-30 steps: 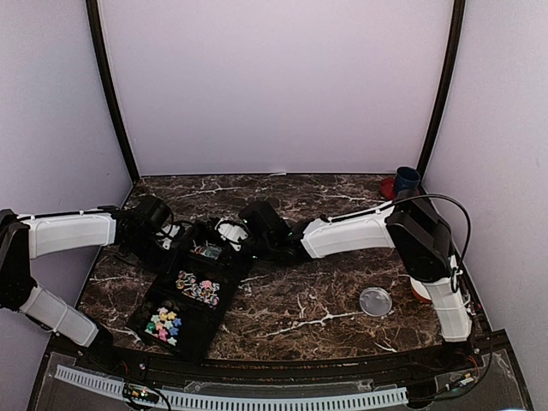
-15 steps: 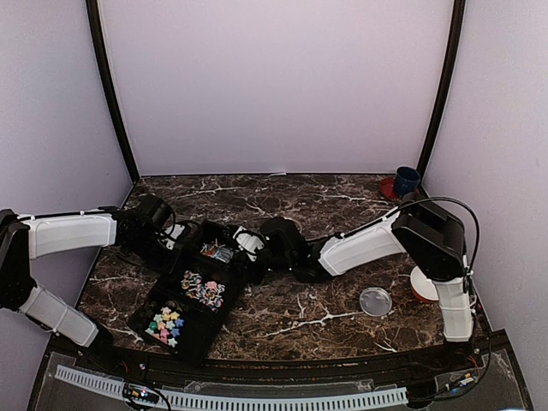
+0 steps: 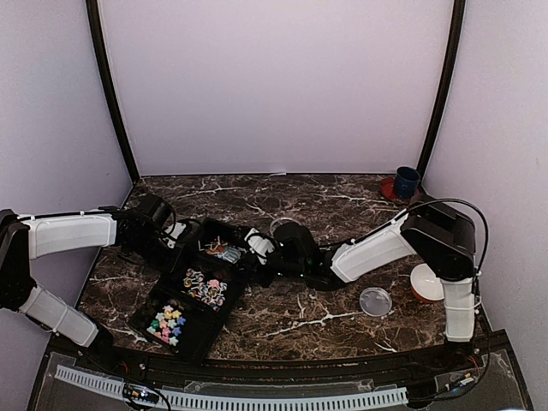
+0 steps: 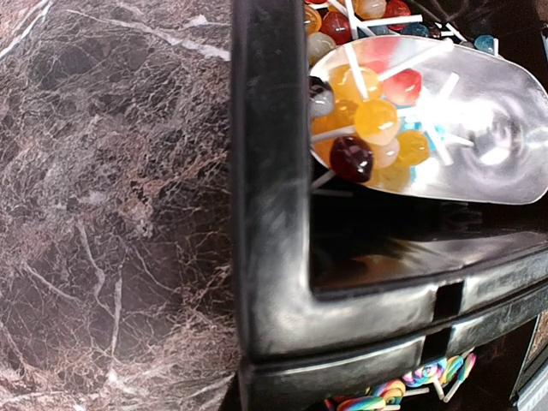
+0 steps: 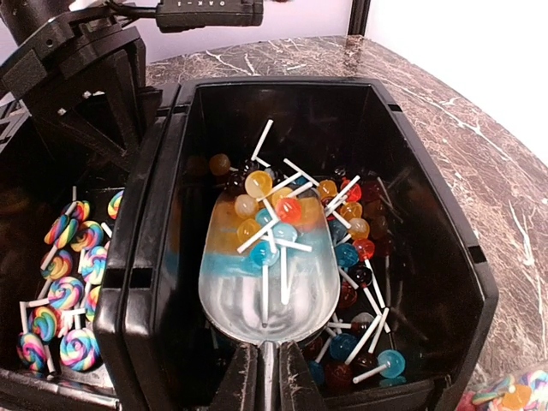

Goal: Pack the candies
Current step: Scoop the fake candies from the storage box.

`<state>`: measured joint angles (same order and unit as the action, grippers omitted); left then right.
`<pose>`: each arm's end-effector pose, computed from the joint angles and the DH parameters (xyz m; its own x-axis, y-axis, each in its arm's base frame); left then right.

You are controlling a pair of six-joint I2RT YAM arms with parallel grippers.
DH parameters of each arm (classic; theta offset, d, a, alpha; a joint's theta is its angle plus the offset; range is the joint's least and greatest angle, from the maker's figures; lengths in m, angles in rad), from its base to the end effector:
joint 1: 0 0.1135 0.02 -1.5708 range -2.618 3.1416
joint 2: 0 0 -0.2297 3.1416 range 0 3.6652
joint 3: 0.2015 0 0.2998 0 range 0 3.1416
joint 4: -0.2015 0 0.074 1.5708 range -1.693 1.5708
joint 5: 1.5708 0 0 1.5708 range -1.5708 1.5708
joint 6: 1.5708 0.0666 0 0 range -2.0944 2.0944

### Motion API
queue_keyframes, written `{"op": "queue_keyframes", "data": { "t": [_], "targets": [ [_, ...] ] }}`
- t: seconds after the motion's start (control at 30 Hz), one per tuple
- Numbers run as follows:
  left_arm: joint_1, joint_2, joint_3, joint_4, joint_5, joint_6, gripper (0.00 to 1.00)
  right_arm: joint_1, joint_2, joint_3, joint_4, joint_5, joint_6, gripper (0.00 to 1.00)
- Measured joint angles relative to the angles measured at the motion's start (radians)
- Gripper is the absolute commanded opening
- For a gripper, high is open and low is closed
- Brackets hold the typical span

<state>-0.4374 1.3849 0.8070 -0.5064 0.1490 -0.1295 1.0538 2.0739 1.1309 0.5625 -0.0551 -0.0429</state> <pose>0.2873 -0.1452 0.1054 -0.8563 0.2594 -0.4467 0.3743 0.9075 -0.1905 0.2352 0.4211 0.0601 -0.1451 -0.3418 -0.9285 -0.9003 0.4348 -0.0194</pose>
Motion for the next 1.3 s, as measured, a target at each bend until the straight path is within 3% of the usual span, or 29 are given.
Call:
{"op": "queue_keyframes", "data": {
  "t": [1.3],
  "targets": [
    [-0.004, 0.0, 0.0, 0.042, 0.056, 0.001, 0.0, -0.006, -0.085, -0.171, 0.212, 0.047, -0.01, 0.0]
  ]
}}
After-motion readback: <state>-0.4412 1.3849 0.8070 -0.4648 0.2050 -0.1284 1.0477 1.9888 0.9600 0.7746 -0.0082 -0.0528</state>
